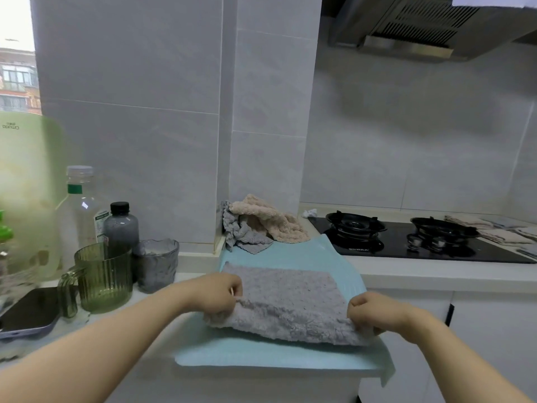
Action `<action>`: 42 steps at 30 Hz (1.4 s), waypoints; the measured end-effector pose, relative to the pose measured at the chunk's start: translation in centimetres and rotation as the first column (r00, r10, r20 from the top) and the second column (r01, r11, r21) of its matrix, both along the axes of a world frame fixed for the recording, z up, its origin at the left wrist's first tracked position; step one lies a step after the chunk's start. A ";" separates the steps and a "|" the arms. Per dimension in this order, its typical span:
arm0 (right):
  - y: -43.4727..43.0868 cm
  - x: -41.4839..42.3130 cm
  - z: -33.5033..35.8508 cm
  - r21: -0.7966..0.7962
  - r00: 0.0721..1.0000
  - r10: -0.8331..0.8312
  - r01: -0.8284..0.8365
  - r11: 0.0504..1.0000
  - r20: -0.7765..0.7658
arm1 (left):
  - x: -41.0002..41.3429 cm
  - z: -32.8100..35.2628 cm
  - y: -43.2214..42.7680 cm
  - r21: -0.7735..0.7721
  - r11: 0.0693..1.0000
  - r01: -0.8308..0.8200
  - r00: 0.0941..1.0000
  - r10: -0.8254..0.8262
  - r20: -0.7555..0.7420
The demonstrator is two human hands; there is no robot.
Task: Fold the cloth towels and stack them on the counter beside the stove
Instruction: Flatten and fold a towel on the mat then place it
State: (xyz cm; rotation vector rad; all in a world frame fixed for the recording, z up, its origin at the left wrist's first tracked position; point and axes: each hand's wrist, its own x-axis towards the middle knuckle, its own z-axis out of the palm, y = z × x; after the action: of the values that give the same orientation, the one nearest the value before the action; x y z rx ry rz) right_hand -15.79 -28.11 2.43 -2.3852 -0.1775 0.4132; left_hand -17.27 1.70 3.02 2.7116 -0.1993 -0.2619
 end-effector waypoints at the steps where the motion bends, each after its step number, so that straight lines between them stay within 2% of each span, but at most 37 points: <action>1: 0.0 0.3 -0.1 0.014 0.999 -0.019 0.019 1.000 0.034 | 0.5 0.2 0.5 -0.133 0.990 -0.042 0.999 0.046 0.021; 3: 0.0 1.2 -0.3 0.086 0.985 -0.091 0.079 0.993 0.145 | 1.8 0.1 1.3 -0.343 0.930 -0.133 0.984 0.166 0.069; 6: 0.6 3.1 -1.0 0.285 0.909 -0.293 0.209 0.935 0.295 | 4.2 -0.9 1.7 -0.525 0.816 -0.242 0.914 0.373 0.158; 8: 1.3 4.5 -1.6 0.405 0.846 -0.422 0.278 0.871 0.327 | 5.7 -1.6 1.5 -0.577 0.762 -0.292 0.847 0.487 0.214; 10: 2.1 6.3 -2.3 0.469 0.802 -0.495 0.314 0.825 0.335 | 7.1 -2.3 1.1 -0.562 0.760 -0.326 0.780 0.552 0.294; 14: 3.1 10.7 -3.5 0.498 0.737 -0.584 0.386 0.776 0.340 | 10.1 -3.4 0.1 -0.413 0.848 -0.333 0.708 0.514 0.484; 17: 3.3 13.5 -4.0 0.395 0.705 -0.592 0.453 0.799 0.390 | 12.4 -4.2 -0.5 -0.081 0.940 -0.331 0.757 0.315 0.572; 20: 3.8 15.4 -5.1 0.177 0.757 -0.509 0.482 0.858 0.410 | 13.7 -5.3 -0.9 0.226 0.908 -0.353 0.832 0.194 0.519; 23: 4.2 16.2 -6.7 -0.036 0.768 -0.451 0.521 0.853 0.455 | 14.9 -6.9 -0.5 0.300 0.884 -0.359 0.847 0.174 0.503; 25: 4.2 16.3 -6.9 -0.117 0.771 -0.398 0.514 0.849 0.497 | 15.7 -7.5 0.1 0.303 0.890 -0.340 0.854 0.157 0.497; 29: 3.7 16.6 -6.7 -0.259 0.807 -0.343 0.504 0.824 0.481 | 16.1 -7.4 0.4 0.404 0.869 -0.286 0.901 0.100 0.422; 32: 3.6 17.0 -6.8 -0.282 0.841 -0.337 0.476 0.833 0.423 | 16.3 -6.9 0.3 0.376 0.872 -0.314 0.899 0.146 0.413; 36: 3.4 17.1 -6.7 -0.169 0.831 -0.343 0.451 0.877 0.438 | 16.1 -6.2 0.5 0.295 0.896 -0.331 0.884 0.186 0.428; 39: 3.3 16.6 -6.4 -0.015 0.777 -0.387 0.453 0.891 0.496 | 15.8 -5.9 0.5 0.112 0.955 -0.273 0.867 0.193 0.460; 42: 3.3 16.1 -5.6 0.116 0.689 -0.445 0.469 0.875 0.573 | 15.6 -5.5 0.0 -0.087 0.977 -0.195 0.836 0.212 0.506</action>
State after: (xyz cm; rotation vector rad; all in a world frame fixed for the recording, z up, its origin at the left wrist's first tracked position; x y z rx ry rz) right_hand 0.36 -24.78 -3.21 -2.4129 0.1636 -0.5806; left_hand -1.68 1.68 -2.52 2.6826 -0.0588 0.5345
